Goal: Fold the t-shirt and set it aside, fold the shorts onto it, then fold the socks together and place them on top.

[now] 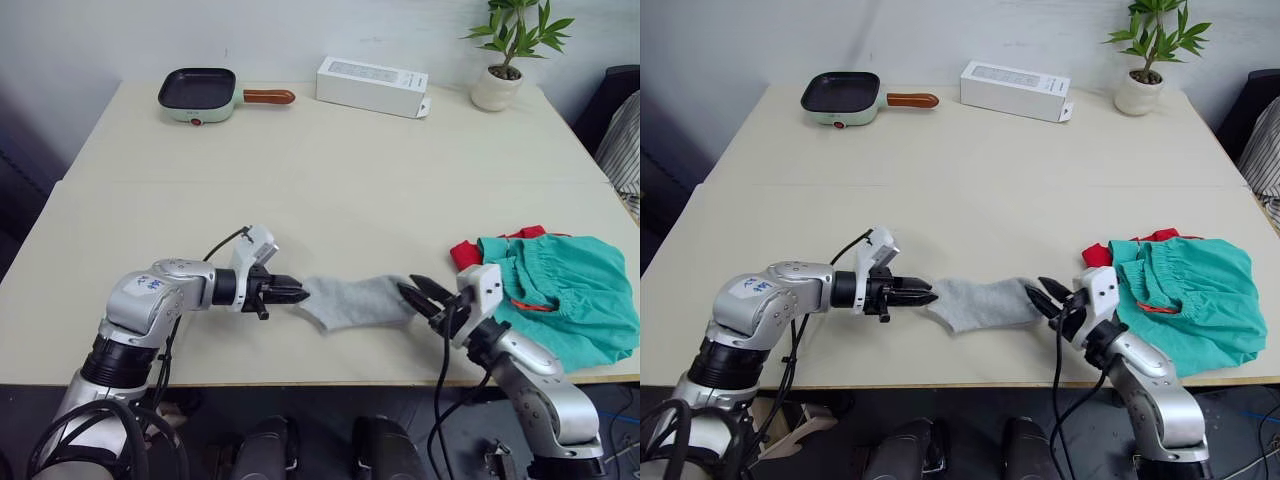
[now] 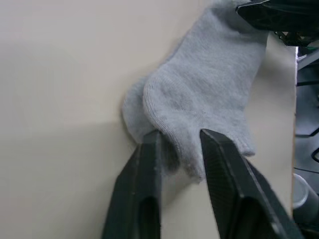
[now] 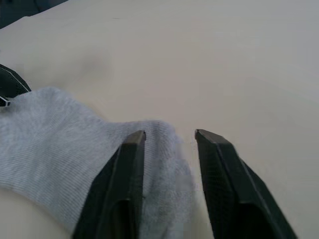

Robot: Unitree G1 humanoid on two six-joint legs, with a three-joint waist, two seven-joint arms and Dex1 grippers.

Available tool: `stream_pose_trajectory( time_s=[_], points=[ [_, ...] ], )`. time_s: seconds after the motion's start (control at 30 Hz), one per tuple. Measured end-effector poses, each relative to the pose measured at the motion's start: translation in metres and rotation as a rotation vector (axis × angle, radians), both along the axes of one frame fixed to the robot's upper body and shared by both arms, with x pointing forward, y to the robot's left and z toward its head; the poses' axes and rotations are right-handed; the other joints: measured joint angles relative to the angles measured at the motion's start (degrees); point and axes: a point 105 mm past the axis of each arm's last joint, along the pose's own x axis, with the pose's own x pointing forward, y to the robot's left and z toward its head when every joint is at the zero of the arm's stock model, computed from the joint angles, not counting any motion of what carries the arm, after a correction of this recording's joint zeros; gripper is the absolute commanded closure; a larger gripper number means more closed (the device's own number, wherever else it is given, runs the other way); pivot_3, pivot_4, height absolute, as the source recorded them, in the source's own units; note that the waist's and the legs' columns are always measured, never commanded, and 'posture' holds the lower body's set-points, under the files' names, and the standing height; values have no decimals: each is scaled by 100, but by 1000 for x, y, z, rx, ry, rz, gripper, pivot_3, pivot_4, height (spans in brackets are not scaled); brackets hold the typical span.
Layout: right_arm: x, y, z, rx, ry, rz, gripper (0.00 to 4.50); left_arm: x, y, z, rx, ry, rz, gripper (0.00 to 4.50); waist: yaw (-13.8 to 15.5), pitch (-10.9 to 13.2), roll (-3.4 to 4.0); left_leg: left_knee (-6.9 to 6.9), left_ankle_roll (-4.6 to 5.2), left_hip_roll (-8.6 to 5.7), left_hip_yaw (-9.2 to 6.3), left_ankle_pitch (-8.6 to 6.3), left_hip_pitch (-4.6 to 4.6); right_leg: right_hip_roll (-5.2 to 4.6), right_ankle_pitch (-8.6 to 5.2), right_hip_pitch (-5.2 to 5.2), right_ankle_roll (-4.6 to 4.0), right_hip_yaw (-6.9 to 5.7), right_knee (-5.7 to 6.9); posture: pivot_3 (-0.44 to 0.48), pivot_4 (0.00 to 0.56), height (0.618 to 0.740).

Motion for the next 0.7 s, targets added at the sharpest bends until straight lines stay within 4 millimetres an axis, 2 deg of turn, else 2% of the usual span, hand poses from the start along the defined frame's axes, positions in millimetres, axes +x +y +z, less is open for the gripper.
stream_pose_trajectory(
  time_s=[0.07,0.1,0.17,0.23,0.27,0.33,0.43,0.53,0.57,0.63,0.7],
  points=[
    [1,-6,12,-12,-37,11,2150,4,7,15,-45,-101,-3,2914,0,0,0,0,0,2,0,0,-1,-2,0,-2,0,0,-1,0,150,740],
    [0,-3,22,-13,-68,48,2256,4,10,24,-67,-151,-16,3104,-1,0,0,0,0,2,0,0,0,-2,0,-2,0,-1,0,0,150,740],
    [-3,10,41,-16,-130,131,2818,3,11,39,-106,-230,-50,3562,-10,0,0,-1,-3,6,0,-2,2,-1,-1,0,-2,-1,-1,0,150,740],
    [-5,28,45,-41,-144,217,3500,2,-1,42,-141,-266,-95,4203,-6,0,0,-1,-3,5,0,-2,3,1,-1,1,-2,-3,0,0,150,740],
    [-5,36,43,-52,-141,243,3878,1,-7,40,-148,-269,-111,4492,-1,0,0,-1,-3,4,0,-2,2,1,-1,1,-2,-3,-1,0,150,740],
    [-4,62,28,-89,-127,295,4482,1,-29,26,-141,-269,-141,4500,24,-2,-3,2,1,-4,0,0,-3,6,-1,-1,-1,-8,4,0,150,740],
    [-3,83,3,-141,-98,303,4482,2,-51,0,-61,-265,-158,4500,12,-2,-3,4,7,-12,9,0,-3,13,2,-2,3,-10,5,0,150,740],
    [1,78,-27,-155,-42,210,4482,1,-52,-38,77,-257,-150,4500,2,-2,-4,4,9,-11,11,-1,-2,14,2,-3,4,-23,4,0,150,740],
    [1,74,-33,-157,-39,183,4482,1,-54,-40,93,-292,-152,4500,2,-3,-4,4,9,-8,10,-1,-2,10,2,-3,4,-22,3,0,150,740],
    [2,67,-33,-163,-74,144,4482,3,-55,-40,121,-336,-133,4500,4,-4,-5,5,11,-7,3,-3,13,1,3,23,5,-17,-8,0,150,740],
    [5,51,-37,-150,-71,63,4482,3,-55,-43,117,-337,-102,4500,9,-5,-5,5,1,1,-14,-13,23,-4,8,56,12,-18,-41,0,150,740]
  ],
)
